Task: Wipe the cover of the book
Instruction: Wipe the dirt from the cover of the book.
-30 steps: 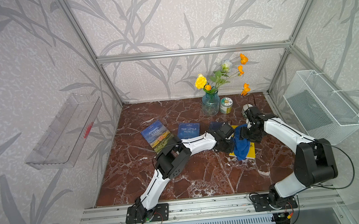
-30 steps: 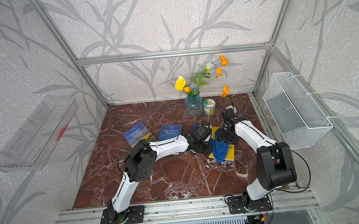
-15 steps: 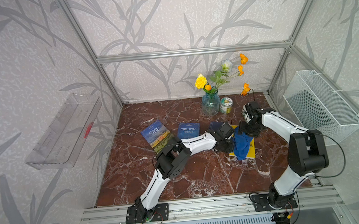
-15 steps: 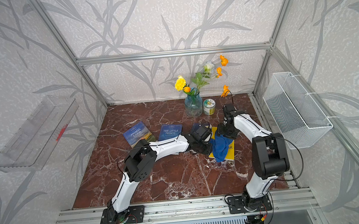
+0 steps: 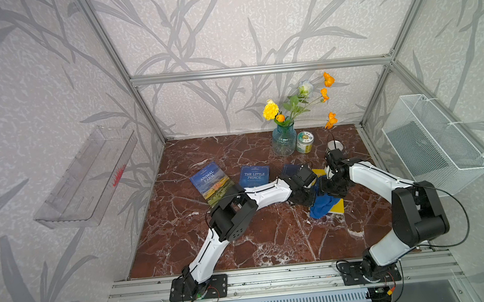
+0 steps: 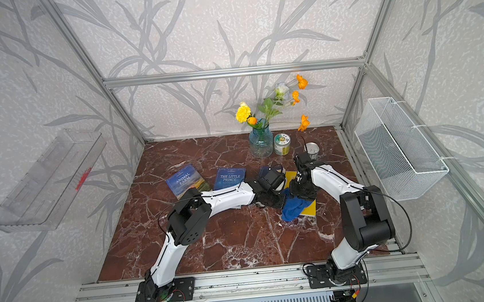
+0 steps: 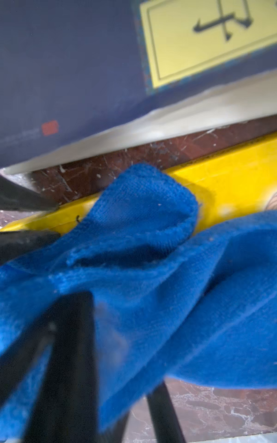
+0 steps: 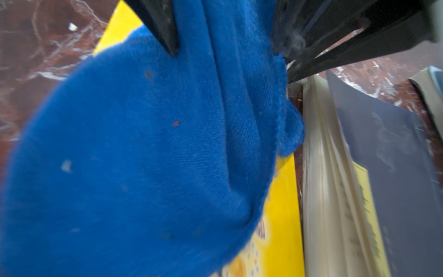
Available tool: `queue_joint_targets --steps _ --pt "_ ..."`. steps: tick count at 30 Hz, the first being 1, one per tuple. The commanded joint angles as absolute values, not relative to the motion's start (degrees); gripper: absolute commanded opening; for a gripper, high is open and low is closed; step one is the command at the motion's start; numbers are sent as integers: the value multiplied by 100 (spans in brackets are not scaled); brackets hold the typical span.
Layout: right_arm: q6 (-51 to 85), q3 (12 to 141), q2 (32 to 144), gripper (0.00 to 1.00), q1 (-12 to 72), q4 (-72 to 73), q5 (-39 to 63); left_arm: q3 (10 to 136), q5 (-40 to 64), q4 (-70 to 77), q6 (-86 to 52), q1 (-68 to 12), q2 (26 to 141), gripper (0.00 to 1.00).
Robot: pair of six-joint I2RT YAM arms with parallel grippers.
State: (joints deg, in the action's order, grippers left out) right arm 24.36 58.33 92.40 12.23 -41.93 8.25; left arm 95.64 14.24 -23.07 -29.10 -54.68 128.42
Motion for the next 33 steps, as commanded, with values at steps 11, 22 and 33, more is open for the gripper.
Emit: queue_joint_targets --steps 11,22,33 --pt "2585 6400 10629 12 1233 -4483 -64 9431 1238 -3183 -2818 -5520 13123 16" --pt "2610 7669 11523 6 828 -4810 -189 9432 1183 -3207 -2803 -5515 13113 16" --pt "2593 7355 11542 7 1081 -4541 -176 9423 1220 -3188 -2814 -5518 13107 15"
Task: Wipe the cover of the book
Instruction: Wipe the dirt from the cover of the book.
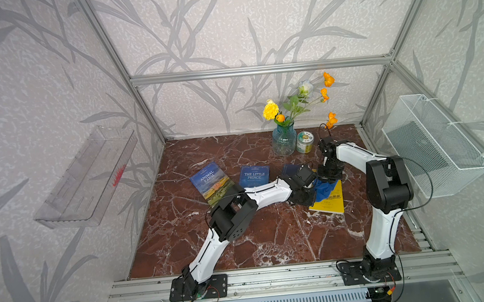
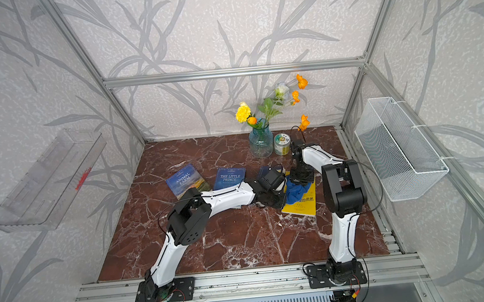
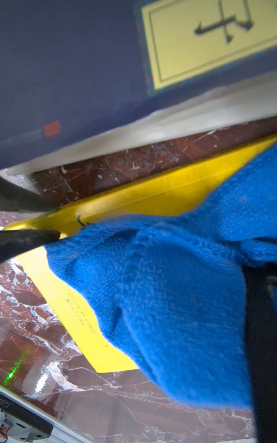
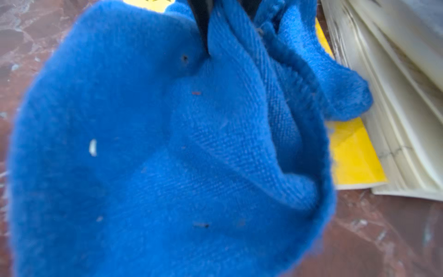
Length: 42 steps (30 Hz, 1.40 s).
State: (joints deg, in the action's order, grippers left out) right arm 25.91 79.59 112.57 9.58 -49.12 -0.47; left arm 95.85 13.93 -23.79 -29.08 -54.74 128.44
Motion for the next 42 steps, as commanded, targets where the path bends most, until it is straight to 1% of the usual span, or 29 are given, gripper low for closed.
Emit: queue_joint_targets --steps 1,6,8,10,14,20,22,24,26,29,36,39,42 --pt "2609 7109 11378 8 1119 -4519 -189 9423 1222 -3190 -2818 -5520 13121 15" --pt "2722 5821 10410 9 1196 -4169 69 9439 1303 -3177 -2841 -5519 13147 15" --pt "2768 5564 10148 9 1195 -4114 114 9437 1332 -3173 -2847 -5524 13141 15" --pt "2780 5570 10087 9 1189 -4083 76 9431 1331 -3163 -2849 -5520 13130 15" --pt "2755 6346 10582 9 1108 -4291 1 9409 1304 -3168 -2848 -5520 13106 15" --pt "2751 8202 11896 8 1057 -4921 -180 9380 1282 -3151 -2852 -5525 13056 14" --pt "2768 8491 12102 8 1063 -5004 -191 9369 1283 -3125 -2851 -5528 13047 14" --pt "2762 8504 12125 8 1068 -5016 -228 9369 1294 -3130 -2863 -5528 13054 14" --pt "2743 8244 11972 8 1063 -4941 -254 9371 1302 -3122 -2862 -5528 13068 14" --pt "2694 7530 11489 8 1063 -4774 -397 9375 1319 -3132 -2861 -5528 13056 14" --pt "2750 5368 9830 8 1064 -4293 -367 9378 1330 -3145 -2861 -5526 13044 14" --pt "2791 4997 9348 8 1056 -4213 -314 9388 1333 -3133 -2874 -5528 13052 14" --pt "2891 5155 9416 8 985 -4158 -364 9388 1336 -3146 -2873 -5528 13068 13"
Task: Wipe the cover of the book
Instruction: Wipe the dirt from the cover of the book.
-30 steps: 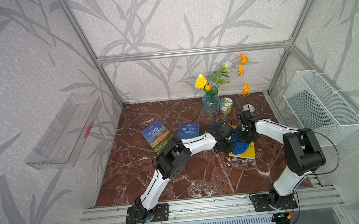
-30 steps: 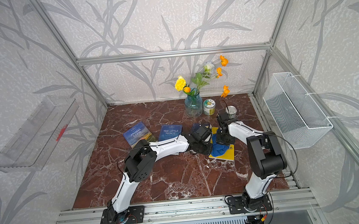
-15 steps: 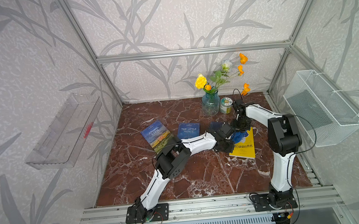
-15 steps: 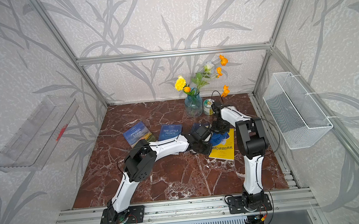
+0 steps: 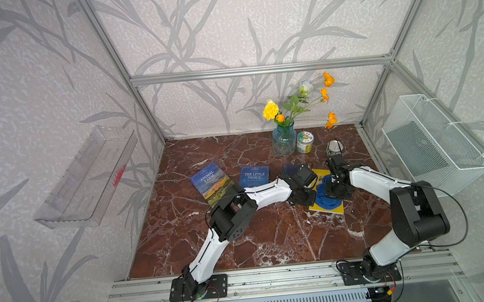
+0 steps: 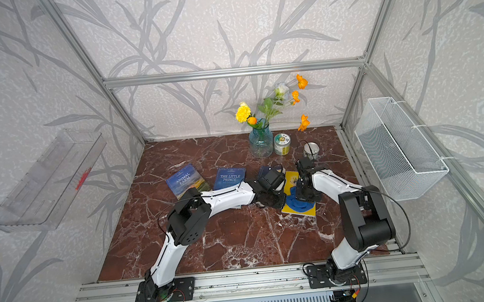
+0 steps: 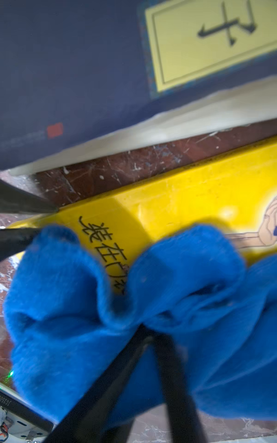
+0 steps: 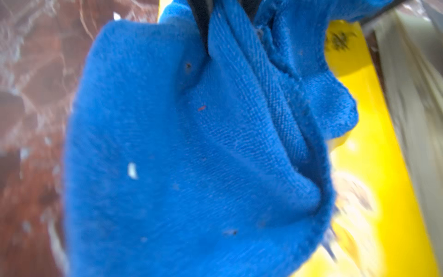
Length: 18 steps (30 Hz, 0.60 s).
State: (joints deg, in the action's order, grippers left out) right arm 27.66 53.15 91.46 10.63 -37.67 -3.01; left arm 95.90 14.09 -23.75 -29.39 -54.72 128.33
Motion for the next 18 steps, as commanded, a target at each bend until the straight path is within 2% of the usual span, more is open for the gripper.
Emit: queue_joint_targets --steps 1,4,10,14,18 --pt "2903 5335 9580 8 905 -4164 -318 9387 1323 -3155 -2866 -5528 13056 13" --pt "2872 6108 10267 8 639 -4218 -198 9376 1289 -3147 -2865 -5528 13052 13" --pt "2722 7715 11527 7 623 -4814 -375 9368 1260 -3144 -2865 -5528 13043 13" --pt "2677 7575 11505 6 802 -4837 -546 9368 1285 -3133 -2871 -5537 13040 13" --pt "2752 6471 10808 6 1037 -4551 -498 9361 1336 -3128 -2877 -5537 13015 13"
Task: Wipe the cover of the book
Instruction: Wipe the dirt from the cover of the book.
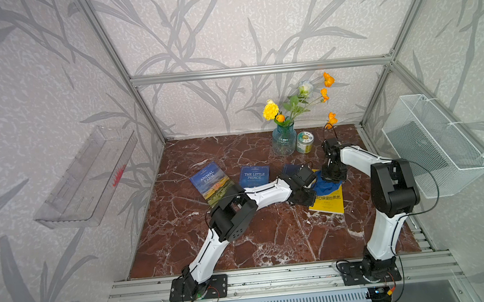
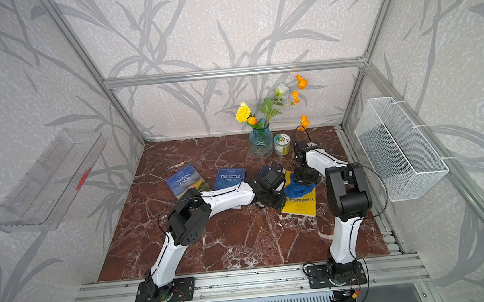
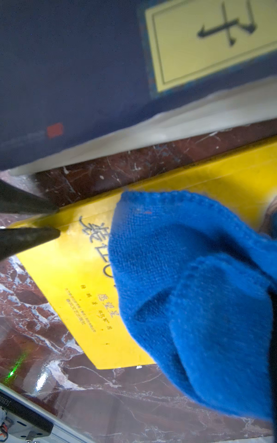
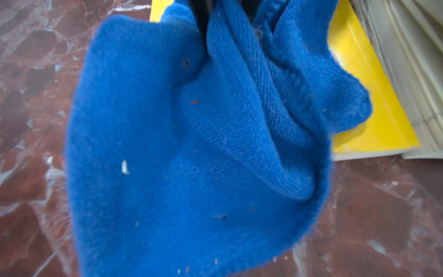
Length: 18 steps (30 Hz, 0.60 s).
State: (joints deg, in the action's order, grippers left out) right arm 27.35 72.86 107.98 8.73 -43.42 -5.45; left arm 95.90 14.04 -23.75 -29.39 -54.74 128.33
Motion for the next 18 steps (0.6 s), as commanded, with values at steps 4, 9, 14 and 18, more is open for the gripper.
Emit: queue_joint_targets --steps 4,9,14,18 --pt "3006 5102 9815 7 1217 -4180 -231 9352 1353 -3120 -2882 -5537 13008 13" --pt "3066 4707 9163 8 1143 -4040 -294 9369 1386 -3107 -2896 -5537 13046 13" --pt "2811 5849 10085 8 618 -4211 -155 9378 1324 -3146 -2880 -5533 13047 13" --pt "2690 7151 11141 7 466 -4707 -428 9364 1325 -3118 -2886 -5537 13055 13"
